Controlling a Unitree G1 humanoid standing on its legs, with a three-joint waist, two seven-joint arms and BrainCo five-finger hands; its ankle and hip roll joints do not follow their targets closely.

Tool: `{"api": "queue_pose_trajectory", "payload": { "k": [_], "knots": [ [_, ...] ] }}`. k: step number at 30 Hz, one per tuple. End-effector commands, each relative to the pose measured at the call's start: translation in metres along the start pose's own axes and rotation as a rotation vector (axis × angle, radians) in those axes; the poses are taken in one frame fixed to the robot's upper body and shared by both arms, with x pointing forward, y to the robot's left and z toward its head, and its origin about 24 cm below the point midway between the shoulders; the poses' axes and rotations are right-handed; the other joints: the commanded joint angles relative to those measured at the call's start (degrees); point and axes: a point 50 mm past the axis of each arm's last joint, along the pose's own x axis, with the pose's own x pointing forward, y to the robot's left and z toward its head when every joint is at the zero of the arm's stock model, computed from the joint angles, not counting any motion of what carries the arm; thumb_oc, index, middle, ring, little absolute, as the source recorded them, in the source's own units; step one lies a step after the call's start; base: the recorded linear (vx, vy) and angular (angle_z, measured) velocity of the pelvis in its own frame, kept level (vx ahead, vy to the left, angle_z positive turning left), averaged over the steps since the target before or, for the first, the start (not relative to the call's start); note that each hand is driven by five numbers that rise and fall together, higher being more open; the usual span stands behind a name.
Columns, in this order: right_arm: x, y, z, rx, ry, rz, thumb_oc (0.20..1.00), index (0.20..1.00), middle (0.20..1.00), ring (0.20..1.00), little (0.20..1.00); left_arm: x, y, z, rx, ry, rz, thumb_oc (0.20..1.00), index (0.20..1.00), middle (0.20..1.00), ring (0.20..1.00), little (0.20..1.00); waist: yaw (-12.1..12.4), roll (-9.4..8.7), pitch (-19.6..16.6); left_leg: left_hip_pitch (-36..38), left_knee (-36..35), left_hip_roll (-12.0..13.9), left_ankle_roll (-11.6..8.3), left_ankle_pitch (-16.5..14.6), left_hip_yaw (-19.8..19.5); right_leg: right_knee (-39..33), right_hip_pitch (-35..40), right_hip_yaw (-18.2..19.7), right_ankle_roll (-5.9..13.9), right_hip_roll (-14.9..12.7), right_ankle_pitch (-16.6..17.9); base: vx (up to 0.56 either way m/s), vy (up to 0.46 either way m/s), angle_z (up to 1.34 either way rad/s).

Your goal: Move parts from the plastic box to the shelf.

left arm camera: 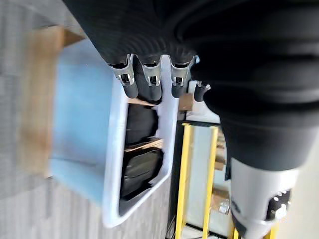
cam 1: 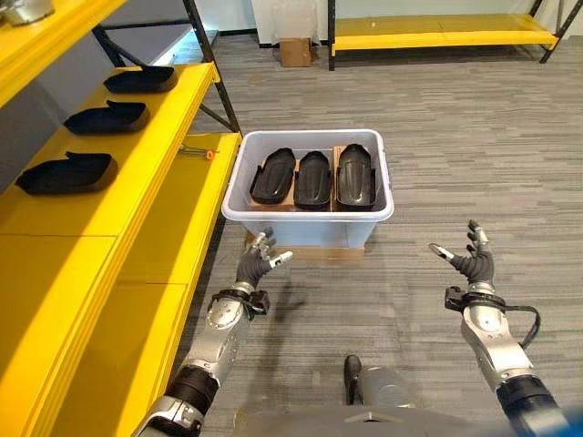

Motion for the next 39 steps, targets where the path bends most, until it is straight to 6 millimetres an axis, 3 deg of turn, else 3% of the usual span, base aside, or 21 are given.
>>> {"api": "queue_pose_trajectory", "payload": {
  "k": [1, 4, 5, 7, 9, 10, 11, 12, 13, 20, 21, 23, 24, 27, 28, 30, 32, 33, 36, 39],
  "knots": [
    [0.003, -0.005, 0.025, 0.005, -0.137, 0.035, 1.000, 1.000, 1.000, 1.000, 1.000, 0.001, 0.010, 0.025, -0.007, -0.133, 0.045, 1.000, 1.000, 1.000, 1.000, 1.000, -1.2, -0.56, -1.3, 0.3, -11.1, -4.0, 3.66, 3.3, 5.0, -3.0, 5.9, 0.2, 4.49, 1.4, -3.0, 0.18, 0.191, -0.20],
    [0.000, -0.004, 0.024, -0.009, -0.132, 0.062, 1.000, 1.000, 1.000, 1.000, 1.000, -0.003, 0.022, 0.024, -0.015, -0.139, 0.101, 1.000, 1.000, 1.000, 1.000, 1.000, -0.1, 0.31, -1.3, 1.1, -28.6, -5.3, 2.16, 8.5, 1.5, -4.2, 8.7, 0.6, 5.75, 1.1, -3.5, 0.26, 0.234, -0.10],
    [0.000, -0.004, 0.024, -0.009, -0.133, 0.070, 1.000, 1.000, 1.000, 1.000, 1.000, -0.004, 0.025, 0.024, -0.017, -0.138, 0.110, 1.000, 1.000, 1.000, 1.000, 1.000, 0.5, 0.75, -1.1, 0.5, -32.0, -4.2, 1.73, 11.6, 0.8, -4.5, 8.9, 1.0, 5.49, 1.8, -2.9, 0.21, 0.160, -0.23],
    [-0.002, -0.004, 0.023, -0.014, -0.127, 0.087, 1.000, 1.000, 1.000, 1.000, 1.000, -0.007, 0.030, 0.021, -0.005, -0.141, 0.127, 1.000, 1.000, 1.000, 1.000, 1.000, 1.0, 0.88, -0.9, -0.5, -35.6, -2.7, 0.85, 13.3, -0.3, -4.3, 10.0, 1.4, 5.73, 1.7, -3.7, 0.23, 0.163, -0.34],
    [-0.003, -0.003, 0.019, -0.021, -0.102, 0.119, 1.000, 1.000, 1.000, 1.000, 1.000, -0.009, 0.035, 0.018, -0.025, -0.138, 0.148, 1.000, 1.000, 1.000, 1.000, 1.000, 1.2, 0.69, -0.8, -2.7, -36.4, -1.7, 0.05, 12.4, -0.8, -3.1, 10.8, 1.2, 6.04, 1.1, -5.0, 0.30, 0.211, -0.34],
    [-0.003, -0.002, 0.019, -0.024, -0.103, 0.125, 1.000, 1.000, 1.000, 1.000, 1.000, -0.010, 0.036, 0.018, -0.026, -0.144, 0.162, 1.000, 1.000, 1.000, 1.000, 1.000, 1.3, 0.86, -0.5, -3.1, -36.5, -1.4, 0.46, 12.9, -0.2, -2.3, 10.6, 1.0, 5.91, 1.2, -5.2, 0.31, 0.245, -0.34],
    [-0.002, -0.001, 0.020, -0.033, -0.106, 0.144, 1.000, 1.000, 1.000, 1.000, 1.000, -0.011, 0.040, 0.019, -0.021, -0.166, 0.199, 1.000, 1.000, 1.000, 1.000, 1.000, 1.4, 0.76, -0.3, -2.5, -36.1, -1.9, 0.22, 11.3, -1.0, -0.1, 11.1, 1.4, 6.24, 0.6, -7.4, 0.19, 0.210, -0.33],
    [-0.002, 0.000, 0.020, -0.034, -0.108, 0.149, 1.000, 1.000, 1.000, 1.000, 1.000, -0.011, 0.041, 0.021, -0.021, -0.176, 0.208, 1.000, 1.000, 1.000, 1.000, 1.000, 1.7, 1.25, -0.1, -2.7, -36.3, -1.3, 0.63, 12.1, -0.5, 0.3, 10.6, 1.4, 5.94, 1.2, -7.1, 0.36, 0.313, -0.42],
    [-0.001, 0.000, 0.020, -0.030, -0.100, 0.149, 1.000, 1.000, 1.000, 1.000, 1.000, -0.012, 0.043, 0.025, -0.001, -0.199, 0.227, 1.000, 1.000, 1.000, 1.000, 1.000, 1.9, 1.07, 0.0, -1.7, -35.6, -2.4, 0.65, 11.0, -0.9, 2.4, 11.0, 1.3, 6.12, 0.5, -9.0, 0.21, 0.199, -0.45],
    [0.000, -0.002, 0.017, 0.025, -0.065, 0.119, 1.000, 1.000, 1.000, 1.000, 1.000, -0.010, 0.045, 0.037, 0.086, -0.216, 0.196, 1.000, 1.000, 1.000, 1.000, 1.000, 2.9, 0.61, -1.1, 0.2, -32.8, -6.6, 2.81, 8.6, 0.8, 5.8, 12.0, -0.7, 6.62, 0.4, -11.4, 0.23, 0.239, -0.19],
    [0.000, 0.001, 0.017, 0.039, -0.060, 0.111, 1.000, 1.000, 1.000, 1.000, 1.000, -0.011, 0.049, 0.040, 0.083, -0.223, 0.214, 1.000, 1.000, 1.000, 1.000, 1.000, 3.8, 0.03, -2.0, 0.7, -33.8, -8.7, 4.07, 7.7, 0.7, 7.0, 12.0, -1.4, 8.00, -0.3, -9.7, 0.17, 0.212, 0.06],
    [0.000, 0.002, 0.018, 0.043, -0.062, 0.108, 1.000, 1.000, 1.000, 1.000, 1.000, -0.012, 0.050, 0.040, 0.090, -0.225, 0.220, 1.000, 1.000, 1.000, 1.000, 1.000, 4.1, -0.24, -2.4, 0.7, -34.1, -9.3, 4.53, 7.3, 0.7, 7.7, 11.9, -1.6, 8.60, -0.5, -9.0, 0.13, 0.206, 0.10],
    [0.001, 0.007, 0.020, 0.061, -0.065, 0.095, 1.000, 1.000, 1.000, 1.000, 1.000, -0.014, 0.053, 0.042, 0.103, -0.229, 0.231, 1.000, 1.000, 1.000, 1.000, 1.000, 5.0, -1.03, -3.1, 1.0, -35.1, -11.1, 5.96, 6.3, 1.1, 10.9, 11.0, -2.4, 10.42, -1.0, -6.7, 0.09, 0.214, 0.08],
    [0.003, 0.015, 0.024, 0.077, -0.077, 0.087, 1.000, 1.000, 1.000, 1.000, 1.000, -0.014, 0.056, 0.045, 0.122, -0.232, 0.237, 1.000, 1.000, 1.000, 1.000, 1.000, 6.1, -2.28, -3.9, 1.3, -36.1, -13.6, 7.86, 4.4, 2.6, 15.9, 9.9, -3.4, 13.90, -1.2, -0.9, 0.06, 0.208, -0.01],
    [0.003, 0.015, 0.024, 0.077, -0.077, 0.087, 1.000, 1.000, 1.000, 1.000, 1.000, -0.014, 0.056, 0.046, 0.123, -0.232, 0.238, 1.000, 1.000, 1.000, 1.000, 1.000, 6.1, -2.29, -4.0, 1.3, -36.1, -13.7, 7.92, 4.3, 2.7, 16.0, 9.8, -3.4, 13.98, -1.2, -0.9, 0.00, 0.140, -0.10],
    [0.003, 0.024, 0.028, 0.095, -0.084, 0.109, 1.000, 1.000, 1.000, 1.000, 1.000, -0.015, 0.057, 0.050, 0.146, -0.246, 0.220, 1.000, 1.000, 1.000, 1.000, 1.000, 6.9, -2.64, -4.3, 2.2, -36.5, -15.3, 10.03, 2.0, 4.4, 26.0, 5.5, -4.8, 18.03, -2.4, 5.5, 0.02, 0.206, -0.32],
    [0.003, 0.026, 0.030, 0.090, -0.096, 0.121, 1.000, 1.000, 1.000, 1.000, 1.000, -0.014, 0.056, 0.051, 0.147, -0.250, 0.215, 1.000, 1.000, 1.000, 1.000, 1.000, 6.9, -2.39, -4.1, 2.8, -36.5, -15.5, 10.50, 1.3, 4.6, 29.3, 3.0, -5.2, 18.30, -3.2, 6.1, 0.03, 0.150, -0.32],
    [0.002, 0.028, 0.031, 0.087, -0.105, 0.132, 1.000, 1.000, 1.000, 1.000, 1.000, -0.014, 0.054, 0.053, 0.136, -0.258, 0.210, 1.000, 1.000, 1.000, 1.000, 1.000, 6.6, -1.94, -3.8, 3.7, -36.5, -15.5, 10.66, 0.8, 4.5, 29.2, 0.2, -5.8, 17.68, -3.8, 4.6, 0.06, 0.121, -0.26],
    [0.002, 0.025, 0.031, 0.092, -0.101, 0.120, 1.000, 1.000, 1.000, 1.000, 1.000, -0.011, 0.050, 0.057, 0.123, -0.270, 0.190, 1.000, 1.000, 1.000, 1.000, 1.000, 6.3, -1.24, -2.8, 5.2, -36.5, -14.4, 9.36, 1.4, 4.0, 21.2, -0.2, -8.3, 15.28, -4.6, 1.3, 0.07, 0.008, -0.11],
    [0.003, 0.021, 0.030, 0.095, -0.101, 0.115, 1.000, 1.000, 1.000, 1.000, 1.000, -0.009, 0.047, 0.059, 0.112, -0.268, 0.177, 1.000, 1.000, 1.000, 1.000, 1.000, 6.1, -0.52, -1.5, 7.8, -36.5, -13.0, 8.36, 1.4, 3.7, 16.0, -1.5, -10.5, 14.26, -7.0, 3.0, 0.08, -0.029, -0.09]
  ]
}}
